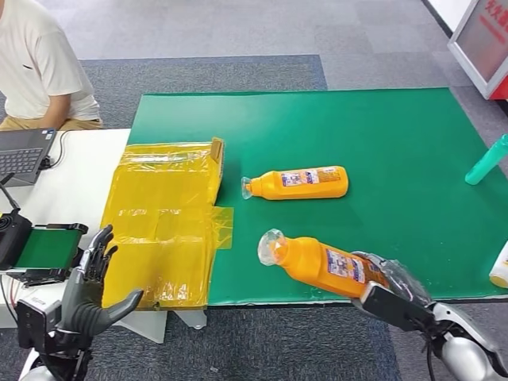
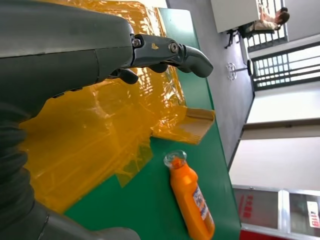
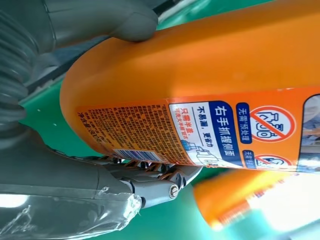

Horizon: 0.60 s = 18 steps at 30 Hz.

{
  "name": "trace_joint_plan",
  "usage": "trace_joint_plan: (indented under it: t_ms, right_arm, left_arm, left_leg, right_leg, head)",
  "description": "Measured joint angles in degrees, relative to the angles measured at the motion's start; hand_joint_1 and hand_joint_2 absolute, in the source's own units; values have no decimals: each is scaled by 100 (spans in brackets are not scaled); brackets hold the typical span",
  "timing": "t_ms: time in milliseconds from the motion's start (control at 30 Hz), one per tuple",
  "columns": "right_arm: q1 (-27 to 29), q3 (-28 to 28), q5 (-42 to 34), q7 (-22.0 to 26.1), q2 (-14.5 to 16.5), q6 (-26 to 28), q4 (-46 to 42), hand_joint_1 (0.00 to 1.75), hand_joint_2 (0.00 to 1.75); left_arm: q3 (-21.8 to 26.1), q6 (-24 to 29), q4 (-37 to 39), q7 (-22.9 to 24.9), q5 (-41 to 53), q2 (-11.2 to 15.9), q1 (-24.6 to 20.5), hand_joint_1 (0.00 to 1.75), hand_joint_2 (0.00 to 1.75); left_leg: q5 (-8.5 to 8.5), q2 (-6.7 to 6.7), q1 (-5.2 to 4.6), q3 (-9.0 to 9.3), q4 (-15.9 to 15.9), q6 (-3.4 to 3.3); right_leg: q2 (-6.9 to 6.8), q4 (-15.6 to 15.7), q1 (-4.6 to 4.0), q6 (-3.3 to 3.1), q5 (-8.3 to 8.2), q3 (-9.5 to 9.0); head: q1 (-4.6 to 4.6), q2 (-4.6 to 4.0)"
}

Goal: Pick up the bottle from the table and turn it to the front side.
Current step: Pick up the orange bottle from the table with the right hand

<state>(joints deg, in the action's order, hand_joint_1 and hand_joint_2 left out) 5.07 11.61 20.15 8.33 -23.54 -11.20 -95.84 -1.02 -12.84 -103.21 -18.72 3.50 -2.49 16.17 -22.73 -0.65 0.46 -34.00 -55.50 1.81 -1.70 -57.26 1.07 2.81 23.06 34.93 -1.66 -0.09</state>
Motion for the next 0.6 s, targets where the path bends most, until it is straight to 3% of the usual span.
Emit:
trace_joint_plan:
  t_ms: [267, 467, 600]
  right_arm:
    - [730, -584, -460, 564, 56, -33, -922, 175, 175]
    - [885, -745, -887, 953, 246, -160, -1243, 175, 175]
    - [542, -565, -1058, 887, 766, -269, -1312, 175, 175]
  left_arm:
    - [-247, 81, -10, -10, -150, 0, -39, 0, 175]
    - [-370, 179, -13, -48, -300, 2, -111, 0, 175]
    - [-533, 152, -49, -65, -584, 31, -330, 0, 175]
  left_leg:
    - [-1, -1, 0, 1, 0, 0]
    - [-1, -1, 0, 2, 0, 2]
    - [7, -2, 1, 3, 0, 4]
  right_leg:
    - [1, 0, 1, 1, 0, 0]
    - [3, 0, 1, 0, -1, -1]
    - [4, -1, -2, -3, -4, -1]
  head:
    - [-1, 1]
    - [1, 0]
    - [1, 0]
